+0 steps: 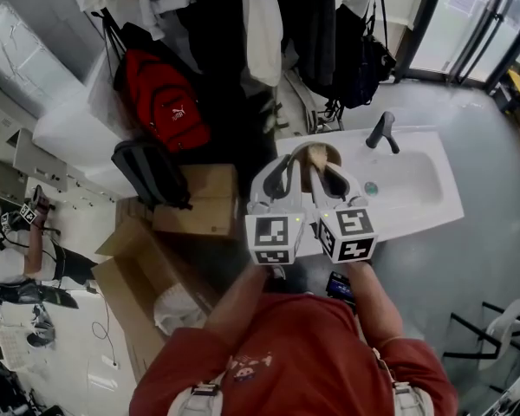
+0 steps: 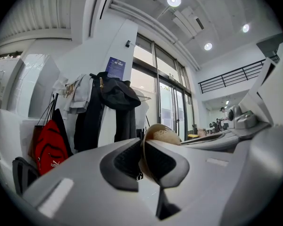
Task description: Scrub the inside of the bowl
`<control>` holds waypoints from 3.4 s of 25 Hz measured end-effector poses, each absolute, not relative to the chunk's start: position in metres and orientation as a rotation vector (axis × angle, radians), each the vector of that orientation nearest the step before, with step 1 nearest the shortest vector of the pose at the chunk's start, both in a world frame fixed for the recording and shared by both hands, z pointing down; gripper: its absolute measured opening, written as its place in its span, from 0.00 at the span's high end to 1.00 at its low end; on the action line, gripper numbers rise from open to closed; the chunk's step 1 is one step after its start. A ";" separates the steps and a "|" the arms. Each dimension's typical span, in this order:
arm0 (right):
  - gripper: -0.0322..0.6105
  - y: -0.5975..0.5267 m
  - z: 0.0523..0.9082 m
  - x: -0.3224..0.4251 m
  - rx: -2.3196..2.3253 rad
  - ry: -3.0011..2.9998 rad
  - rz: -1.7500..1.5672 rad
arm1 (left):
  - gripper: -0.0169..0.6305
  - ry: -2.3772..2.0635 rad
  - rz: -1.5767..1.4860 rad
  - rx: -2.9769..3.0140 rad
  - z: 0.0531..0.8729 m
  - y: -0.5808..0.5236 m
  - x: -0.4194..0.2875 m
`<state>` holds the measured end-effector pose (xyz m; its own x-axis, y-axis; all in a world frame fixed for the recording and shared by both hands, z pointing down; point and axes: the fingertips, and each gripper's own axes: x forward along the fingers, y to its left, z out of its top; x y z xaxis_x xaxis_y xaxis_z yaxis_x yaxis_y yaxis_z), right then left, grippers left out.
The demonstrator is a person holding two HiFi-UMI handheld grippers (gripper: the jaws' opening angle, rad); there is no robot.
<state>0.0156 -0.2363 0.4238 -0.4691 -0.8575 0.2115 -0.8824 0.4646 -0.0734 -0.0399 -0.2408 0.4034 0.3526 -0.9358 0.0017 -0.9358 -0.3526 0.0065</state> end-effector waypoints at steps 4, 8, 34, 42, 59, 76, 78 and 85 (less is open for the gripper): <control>0.87 -0.237 0.425 0.015 1.460 -2.557 0.186 | 0.92 -1.769 0.002 2.582 0.405 -0.241 -0.037; 0.87 -0.236 0.426 0.008 1.340 -2.520 0.059 | 0.92 -1.755 0.013 2.585 0.406 -0.241 -0.038; 0.87 -0.227 0.455 0.002 0.622 -1.861 -0.920 | 0.92 -1.666 0.083 2.596 0.418 -0.243 -0.027; 0.87 -0.220 0.462 0.007 0.428 -1.665 -1.111 | 0.92 -1.652 0.097 2.605 0.417 -0.241 -0.022; 0.87 -0.214 0.468 0.006 0.324 -1.542 -1.207 | 0.92 -1.673 0.089 2.607 0.409 -0.239 -0.022; 0.87 -0.215 0.454 -0.004 0.582 -1.968 -0.695 | 0.92 -1.720 0.041 2.599 0.407 -0.230 -0.031; 0.87 -0.216 0.450 -0.005 0.637 -2.024 -0.616 | 0.92 -1.726 0.033 2.604 0.405 -0.229 -0.032; 0.87 -0.224 0.442 -0.005 0.788 -2.173 -0.383 | 0.92 -1.735 0.023 2.610 0.401 -0.232 -0.032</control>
<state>-0.0046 -0.2240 0.4417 -0.5055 -0.6465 0.5714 -0.4122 0.7628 0.4982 -0.0320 -0.2323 0.4011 0.3870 -0.9219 0.0167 -0.9221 -0.3871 -0.0017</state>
